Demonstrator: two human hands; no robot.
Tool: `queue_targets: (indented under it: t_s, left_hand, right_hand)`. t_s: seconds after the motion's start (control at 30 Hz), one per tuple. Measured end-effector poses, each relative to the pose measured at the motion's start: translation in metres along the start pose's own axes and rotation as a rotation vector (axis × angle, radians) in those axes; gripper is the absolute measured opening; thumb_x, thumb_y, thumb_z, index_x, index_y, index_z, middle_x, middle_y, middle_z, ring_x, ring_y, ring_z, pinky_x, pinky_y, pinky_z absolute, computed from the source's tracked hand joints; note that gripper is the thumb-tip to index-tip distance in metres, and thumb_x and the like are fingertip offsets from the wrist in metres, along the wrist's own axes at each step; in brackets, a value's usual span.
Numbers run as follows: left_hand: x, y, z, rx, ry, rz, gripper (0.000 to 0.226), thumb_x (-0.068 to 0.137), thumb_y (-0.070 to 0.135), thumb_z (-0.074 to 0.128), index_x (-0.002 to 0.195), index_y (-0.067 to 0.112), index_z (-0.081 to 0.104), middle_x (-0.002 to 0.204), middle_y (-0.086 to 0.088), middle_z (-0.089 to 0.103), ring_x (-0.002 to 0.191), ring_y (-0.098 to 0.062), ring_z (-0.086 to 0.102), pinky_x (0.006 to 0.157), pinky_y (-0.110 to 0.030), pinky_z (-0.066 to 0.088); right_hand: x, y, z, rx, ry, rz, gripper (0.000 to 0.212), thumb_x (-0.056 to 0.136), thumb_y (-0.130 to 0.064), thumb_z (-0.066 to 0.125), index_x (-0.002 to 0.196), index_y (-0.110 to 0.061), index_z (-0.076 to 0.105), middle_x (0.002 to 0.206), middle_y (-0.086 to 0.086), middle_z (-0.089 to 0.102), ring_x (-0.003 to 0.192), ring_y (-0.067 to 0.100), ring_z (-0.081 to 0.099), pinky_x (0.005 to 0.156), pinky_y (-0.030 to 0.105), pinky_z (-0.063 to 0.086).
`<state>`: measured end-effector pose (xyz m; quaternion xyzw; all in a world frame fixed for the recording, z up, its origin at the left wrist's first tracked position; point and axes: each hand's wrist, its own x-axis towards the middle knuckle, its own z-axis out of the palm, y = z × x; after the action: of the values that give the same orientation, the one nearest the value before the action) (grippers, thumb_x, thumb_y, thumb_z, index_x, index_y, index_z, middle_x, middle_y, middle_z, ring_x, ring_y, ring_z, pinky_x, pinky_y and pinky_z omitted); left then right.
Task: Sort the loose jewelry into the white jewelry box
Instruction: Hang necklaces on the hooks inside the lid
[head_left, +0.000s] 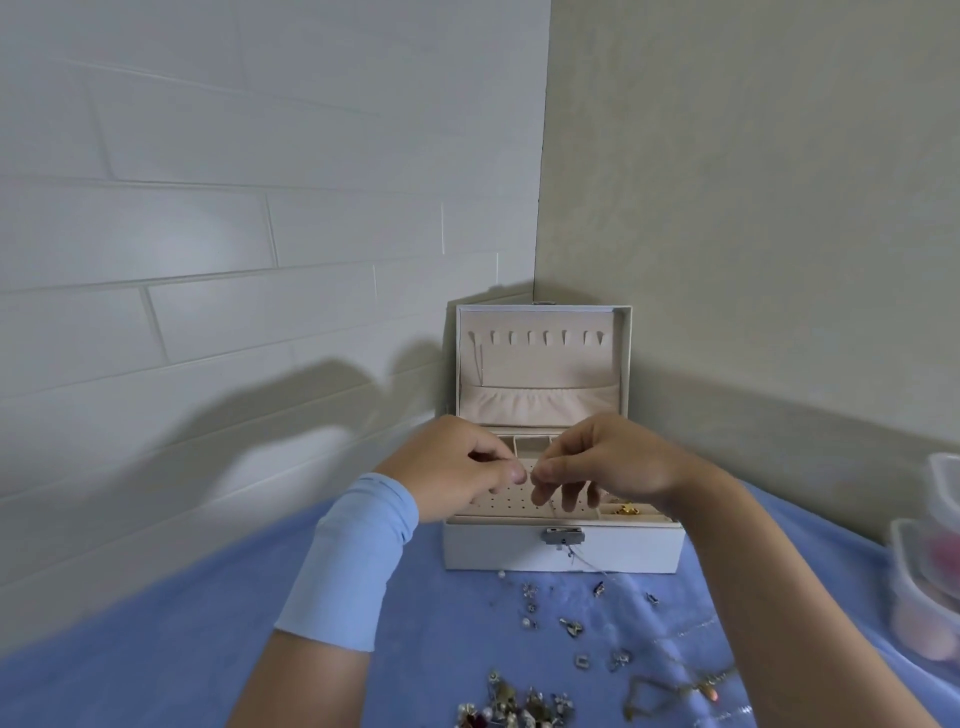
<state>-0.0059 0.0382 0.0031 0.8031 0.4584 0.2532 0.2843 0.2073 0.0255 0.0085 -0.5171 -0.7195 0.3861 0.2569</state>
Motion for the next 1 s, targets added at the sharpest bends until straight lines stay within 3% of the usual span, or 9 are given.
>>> queue_targets:
  t_s: [0.2, 0.47, 0.63, 0.7, 0.8, 0.9, 1.0]
  left_hand:
    - [-0.003, -0.003, -0.003, -0.083, 0.037, -0.023, 0.019, 0.093, 0.026, 0.063, 0.079, 0.024, 0.076, 0.073, 0.01, 0.072, 0.057, -0.008, 0.058, 0.069, -0.028, 0.052]
    - [-0.001, -0.005, 0.007, -0.277, 0.084, -0.129, 0.019, 0.09, 0.024, 0.06, 0.079, 0.012, 0.07, 0.065, 0.007, 0.061, 0.057, -0.015, 0.056, 0.06, -0.024, 0.046]
    - [0.0, -0.006, 0.014, -0.349, 0.044, -0.11, 0.026, 0.098, 0.023, 0.053, 0.073, 0.016, 0.059, 0.068, 0.005, 0.056, 0.06, -0.014, 0.057, 0.06, -0.024, 0.046]
    - [0.0, -0.009, 0.013, -0.265, 0.01, -0.098, 0.031, 0.099, 0.026, 0.051, 0.07, 0.017, 0.057, 0.066, 0.007, 0.056, 0.061, -0.013, 0.057, 0.063, -0.025, 0.047]
    - [-0.001, -0.011, 0.011, -0.16, -0.051, -0.1, 0.032, 0.1, 0.028, 0.051, 0.07, 0.022, 0.057, 0.067, 0.01, 0.057, 0.063, -0.011, 0.058, 0.067, -0.023, 0.05]
    - [-0.001, -0.011, 0.009, -0.118, -0.064, -0.09, 0.028, 0.1, 0.028, 0.051, 0.074, 0.023, 0.059, 0.07, 0.009, 0.058, 0.063, -0.01, 0.057, 0.064, -0.018, 0.048]
    - [0.0, -0.011, 0.008, -0.128, -0.034, -0.077, 0.021, 0.1, 0.024, 0.051, 0.082, 0.019, 0.062, 0.074, 0.007, 0.059, 0.067, -0.011, 0.058, 0.067, -0.025, 0.047]
  right_hand:
    - [0.004, 0.001, 0.009, 0.0, -0.03, -0.019, 0.018, 0.099, -0.018, 0.061, 0.094, -0.01, 0.076, 0.092, 0.002, 0.079, 0.074, 0.015, 0.068, 0.073, 0.03, 0.048]
    - [0.005, -0.004, 0.014, -0.043, 0.037, -0.049, 0.019, 0.099, -0.022, 0.062, 0.092, -0.01, 0.076, 0.088, -0.002, 0.079, 0.072, 0.013, 0.068, 0.077, 0.043, 0.048]
    - [0.007, -0.002, 0.015, -0.04, 0.044, -0.046, 0.021, 0.1, -0.022, 0.061, 0.091, -0.009, 0.074, 0.083, 0.002, 0.077, 0.071, 0.015, 0.067, 0.085, 0.054, 0.053]
    - [0.008, 0.0, 0.015, -0.047, 0.052, -0.049, 0.022, 0.101, -0.021, 0.059, 0.092, -0.006, 0.073, 0.083, 0.003, 0.077, 0.071, 0.015, 0.067, 0.079, 0.047, 0.054]
    - [0.008, 0.001, 0.014, -0.039, 0.103, -0.073, 0.021, 0.101, -0.018, 0.058, 0.088, -0.007, 0.072, 0.084, 0.003, 0.078, 0.07, 0.014, 0.067, 0.071, 0.026, 0.051]
    - [0.01, 0.003, 0.013, -0.018, 0.145, -0.092, 0.02, 0.101, -0.018, 0.057, 0.088, -0.011, 0.07, 0.082, 0.001, 0.077, 0.069, 0.013, 0.066, 0.072, 0.028, 0.051]
    - [0.013, 0.004, 0.015, 0.016, 0.161, -0.105, 0.022, 0.104, -0.017, 0.05, 0.09, -0.01, 0.065, 0.082, 0.001, 0.076, 0.072, 0.013, 0.066, 0.074, 0.033, 0.05]
